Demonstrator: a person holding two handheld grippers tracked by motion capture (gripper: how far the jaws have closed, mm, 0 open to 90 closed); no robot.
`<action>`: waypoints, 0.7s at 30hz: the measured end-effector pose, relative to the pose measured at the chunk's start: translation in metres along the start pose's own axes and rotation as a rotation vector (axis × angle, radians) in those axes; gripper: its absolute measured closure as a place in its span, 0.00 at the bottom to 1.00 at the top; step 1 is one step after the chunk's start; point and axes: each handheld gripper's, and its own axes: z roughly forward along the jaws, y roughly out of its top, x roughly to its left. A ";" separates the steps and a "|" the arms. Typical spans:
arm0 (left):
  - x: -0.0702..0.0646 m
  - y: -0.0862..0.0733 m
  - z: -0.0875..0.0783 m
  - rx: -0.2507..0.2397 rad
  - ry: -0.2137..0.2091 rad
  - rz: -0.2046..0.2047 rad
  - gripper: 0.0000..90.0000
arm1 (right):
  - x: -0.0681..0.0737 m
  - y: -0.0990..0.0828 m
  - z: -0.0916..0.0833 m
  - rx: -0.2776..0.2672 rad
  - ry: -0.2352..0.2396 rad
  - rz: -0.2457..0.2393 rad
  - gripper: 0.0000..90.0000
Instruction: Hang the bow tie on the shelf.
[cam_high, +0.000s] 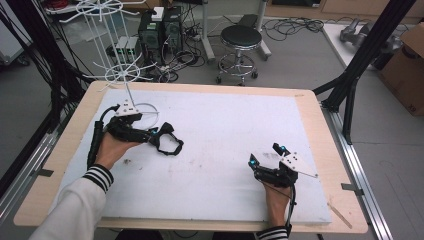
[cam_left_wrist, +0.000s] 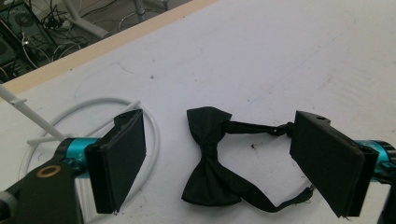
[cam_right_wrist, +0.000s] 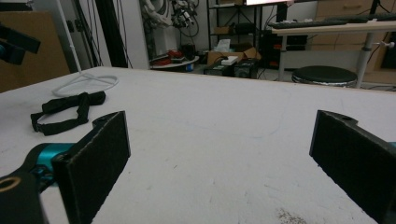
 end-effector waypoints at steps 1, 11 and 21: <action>0.000 0.000 0.000 0.000 0.000 0.000 0.22 | 0.000 0.000 0.000 0.000 0.000 0.000 0.05; 0.001 -0.004 0.019 0.073 0.038 -0.026 0.26 | 0.000 0.000 0.000 -0.001 -0.001 0.000 0.05; -0.001 0.001 0.043 0.226 0.071 -0.002 0.31 | 0.001 0.000 0.001 0.011 -0.002 -0.006 0.05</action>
